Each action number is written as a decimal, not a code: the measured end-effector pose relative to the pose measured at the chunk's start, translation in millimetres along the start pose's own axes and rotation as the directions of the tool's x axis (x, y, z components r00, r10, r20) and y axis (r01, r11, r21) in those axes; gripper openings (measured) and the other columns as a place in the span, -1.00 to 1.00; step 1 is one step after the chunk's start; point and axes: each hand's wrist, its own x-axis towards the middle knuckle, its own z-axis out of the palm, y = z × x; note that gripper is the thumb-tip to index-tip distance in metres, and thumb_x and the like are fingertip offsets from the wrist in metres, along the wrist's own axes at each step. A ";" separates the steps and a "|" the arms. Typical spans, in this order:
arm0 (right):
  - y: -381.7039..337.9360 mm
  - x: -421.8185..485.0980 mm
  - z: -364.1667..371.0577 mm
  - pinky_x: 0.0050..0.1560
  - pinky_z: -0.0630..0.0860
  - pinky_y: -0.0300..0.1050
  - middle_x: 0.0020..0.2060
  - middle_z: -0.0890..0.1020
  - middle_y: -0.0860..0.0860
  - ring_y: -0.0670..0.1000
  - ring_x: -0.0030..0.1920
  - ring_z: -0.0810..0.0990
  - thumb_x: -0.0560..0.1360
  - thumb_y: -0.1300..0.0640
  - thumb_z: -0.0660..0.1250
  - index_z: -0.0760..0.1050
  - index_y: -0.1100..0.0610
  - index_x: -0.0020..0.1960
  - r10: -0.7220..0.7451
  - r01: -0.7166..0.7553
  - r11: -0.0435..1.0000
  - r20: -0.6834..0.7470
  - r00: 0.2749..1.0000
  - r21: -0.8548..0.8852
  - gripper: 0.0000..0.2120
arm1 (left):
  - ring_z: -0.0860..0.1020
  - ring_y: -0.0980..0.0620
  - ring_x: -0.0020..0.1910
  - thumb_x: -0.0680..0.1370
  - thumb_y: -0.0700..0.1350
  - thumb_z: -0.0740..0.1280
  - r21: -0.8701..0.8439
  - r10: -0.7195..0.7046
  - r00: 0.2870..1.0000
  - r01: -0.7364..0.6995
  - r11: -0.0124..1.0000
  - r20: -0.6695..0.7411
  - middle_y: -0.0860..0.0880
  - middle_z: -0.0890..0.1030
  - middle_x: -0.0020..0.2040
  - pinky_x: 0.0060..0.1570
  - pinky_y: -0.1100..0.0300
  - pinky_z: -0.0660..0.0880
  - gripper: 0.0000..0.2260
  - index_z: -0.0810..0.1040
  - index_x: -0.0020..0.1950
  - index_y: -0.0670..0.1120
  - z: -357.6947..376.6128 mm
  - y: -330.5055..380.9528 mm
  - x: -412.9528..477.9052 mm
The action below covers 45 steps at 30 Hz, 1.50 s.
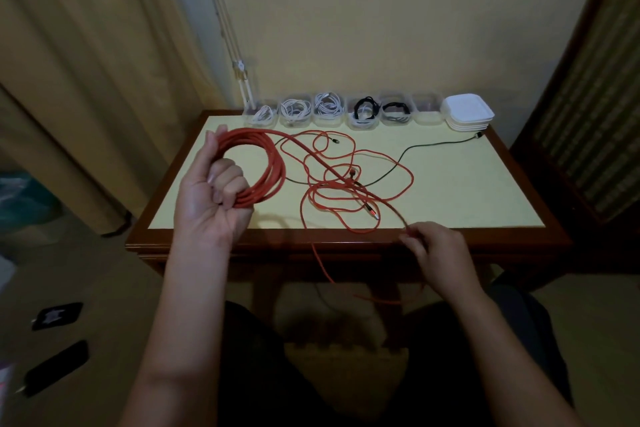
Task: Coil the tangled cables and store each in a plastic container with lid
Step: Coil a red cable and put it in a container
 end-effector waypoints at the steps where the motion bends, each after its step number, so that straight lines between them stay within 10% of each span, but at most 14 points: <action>1: 4.5 -1.6 2.9 0.06 0.49 -0.21 -0.01 0.68 -0.07 -0.11 -0.01 0.59 0.57 0.11 0.41 0.65 0.06 0.15 0.026 -0.026 1.000 0.019 0.999 -0.009 -0.83 | 0.21 0.13 -0.67 0.56 -0.09 0.35 -0.034 0.000 1.000 0.001 0.999 0.002 0.08 0.26 -0.56 -0.70 0.28 0.18 -0.86 0.65 -0.06 -0.14 -0.5 2.1 0.4; 12: -14.9 -13.3 7.2 -0.12 0.39 -0.37 -0.09 0.62 -0.22 -0.26 -0.06 0.53 0.56 -0.03 0.40 0.62 -0.07 -0.01 0.030 -0.047 0.989 0.127 0.991 0.139 -0.94 | 0.17 0.16 -0.66 0.55 -0.09 0.36 0.116 -0.060 0.992 0.074 0.990 -0.113 0.09 0.23 -0.54 -0.70 0.34 0.09 -0.88 0.62 -0.01 -0.12 2.8 -30.6 0.8; 17: -45.8 -13.3 -8.6 -0.10 0.48 -0.43 -0.15 0.69 -0.18 -0.25 -0.06 0.62 0.61 -0.01 0.34 0.64 -0.03 -0.04 -0.034 -0.008 0.884 0.081 0.996 0.467 -0.88 | 0.15 0.17 -0.64 0.52 -0.09 0.38 0.147 -0.080 0.984 0.104 0.984 -0.158 0.09 0.22 -0.52 -0.67 0.36 0.07 -0.85 0.61 0.02 -0.14 1.5 -44.5 -0.5; 25: -85.2 -14.1 -1.1 0.23 0.50 -0.13 0.30 0.54 -0.21 -0.20 0.31 0.48 0.60 -0.11 0.32 0.43 -0.13 0.40 -0.011 -0.040 0.794 0.081 0.997 0.606 -0.62 | 0.17 0.14 -0.70 0.54 -0.09 0.32 0.165 -0.254 0.963 0.265 0.950 -0.084 0.09 0.22 -0.57 -0.73 0.34 0.08 -0.82 0.59 0.05 -0.16 3.2 -54.7 -2.8; 31: -83.0 -14.0 -7.0 -0.18 0.47 -0.02 -0.36 0.51 -0.05 -0.01 -0.33 0.49 0.66 -0.01 0.25 0.62 0.09 0.01 -0.021 -0.247 0.580 0.318 0.948 0.776 -0.77 | 0.19 0.13 -0.70 0.57 -0.07 0.31 0.039 -0.267 0.961 0.270 0.962 -0.067 0.09 0.22 -0.57 -0.72 0.31 0.13 -0.79 0.60 0.06 -0.19 -0.3 -50.1 -1.6; 40: -33.4 -19.6 -21.1 -0.23 0.42 -0.28 -0.26 0.59 0.03 -0.06 -0.24 0.54 0.61 0.03 0.34 0.58 0.05 -0.04 0.221 -0.255 0.823 0.128 0.967 0.507 -0.88 | 0.22 0.17 -0.55 0.66 -0.08 0.27 -0.093 0.057 0.981 -0.076 0.993 -0.188 0.09 0.30 -0.41 -0.60 0.32 0.17 -0.68 0.53 0.38 -0.16 -10.3 -13.6 2.4; 45: -40.3 -17.6 -19.9 -0.26 0.35 -0.30 -0.25 0.58 -0.14 -0.15 -0.19 0.53 0.63 0.08 0.31 0.51 -0.02 -0.16 0.042 -0.047 0.992 0.049 0.998 0.119 -0.82 | 0.28 0.18 -0.44 0.68 -0.04 0.24 0.301 0.167 0.977 -0.122 0.946 -0.129 0.05 0.43 -0.29 -0.49 0.33 0.24 -0.69 0.52 0.37 -0.13 -0.2 -36.2 -6.7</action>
